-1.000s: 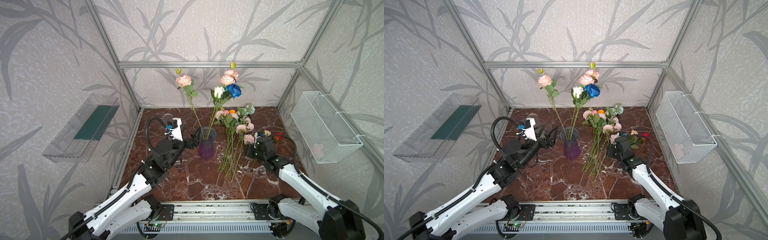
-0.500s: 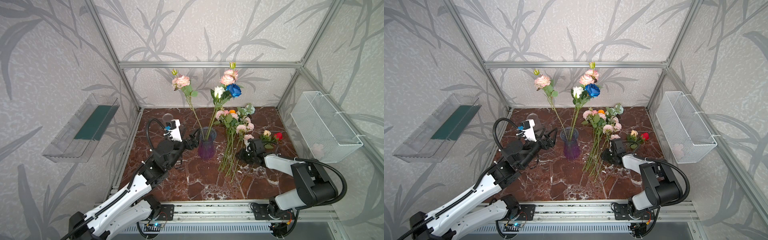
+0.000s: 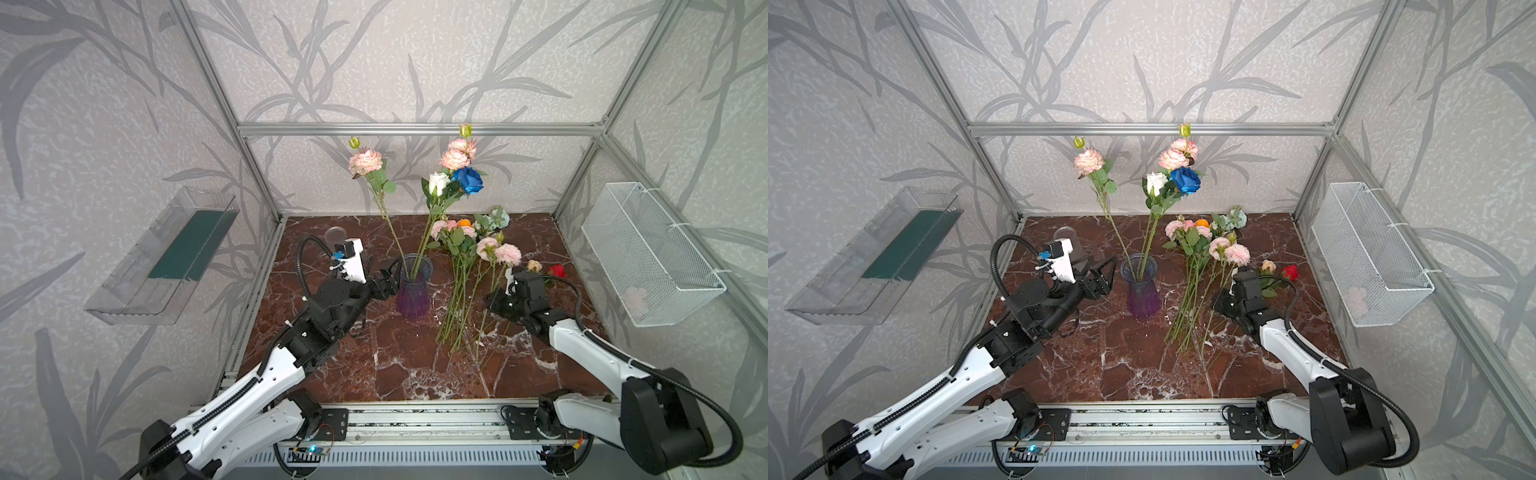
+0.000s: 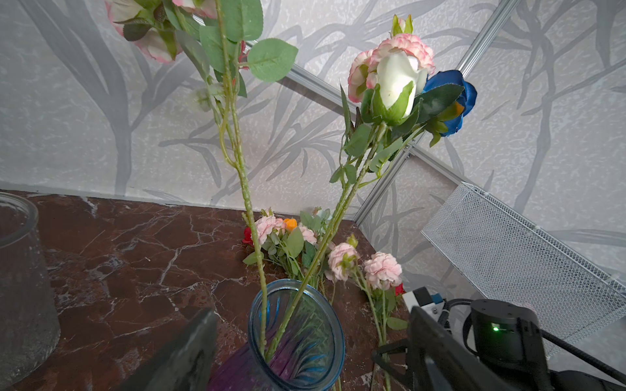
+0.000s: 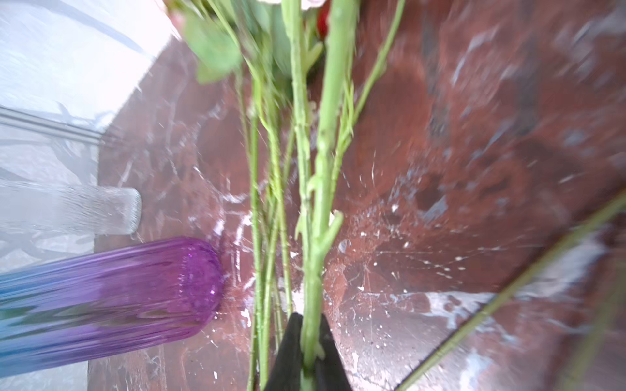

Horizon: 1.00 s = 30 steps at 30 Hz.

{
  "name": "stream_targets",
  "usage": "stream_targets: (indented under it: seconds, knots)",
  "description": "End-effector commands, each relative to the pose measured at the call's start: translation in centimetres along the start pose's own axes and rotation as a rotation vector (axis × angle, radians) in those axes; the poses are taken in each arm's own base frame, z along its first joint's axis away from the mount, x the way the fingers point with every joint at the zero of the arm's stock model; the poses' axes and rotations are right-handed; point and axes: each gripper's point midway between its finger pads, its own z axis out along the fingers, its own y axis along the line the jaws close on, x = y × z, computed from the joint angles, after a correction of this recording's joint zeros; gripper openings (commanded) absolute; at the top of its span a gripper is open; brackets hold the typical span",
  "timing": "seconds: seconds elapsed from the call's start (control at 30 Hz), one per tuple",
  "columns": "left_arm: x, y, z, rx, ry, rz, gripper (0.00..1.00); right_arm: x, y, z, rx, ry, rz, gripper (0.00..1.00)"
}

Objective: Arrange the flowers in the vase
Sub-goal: 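Grasp two pink rose stems with the right gripper and lift them upright, then carry the pink roses over the purple vase and lower their stems in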

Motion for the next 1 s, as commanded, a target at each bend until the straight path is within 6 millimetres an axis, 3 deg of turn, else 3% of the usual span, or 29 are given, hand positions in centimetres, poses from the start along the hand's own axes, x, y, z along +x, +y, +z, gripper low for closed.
stream_targets:
  seconds: [0.0,0.37,0.67,0.97]
  knots:
    - [-0.9,-0.6,-0.1,0.021,-0.015,-0.019,0.88,-1.6,-0.5,-2.8,0.066,-0.089,-0.059,0.02]
    - [-1.1,-0.9,-0.2,0.031,-0.018,-0.009,0.88,-6.3,6.7,-11.7,-0.198,-0.400,-0.221,0.03]
    - [-2.2,0.1,-1.0,-0.022,-0.068,0.018,0.88,-7.1,14.4,-18.7,-0.476,-0.647,-0.417,0.05]
    - [-4.2,3.3,-2.8,-0.198,-0.182,0.042,0.88,-6.3,25.7,-20.9,-0.683,-0.725,-0.632,0.04]
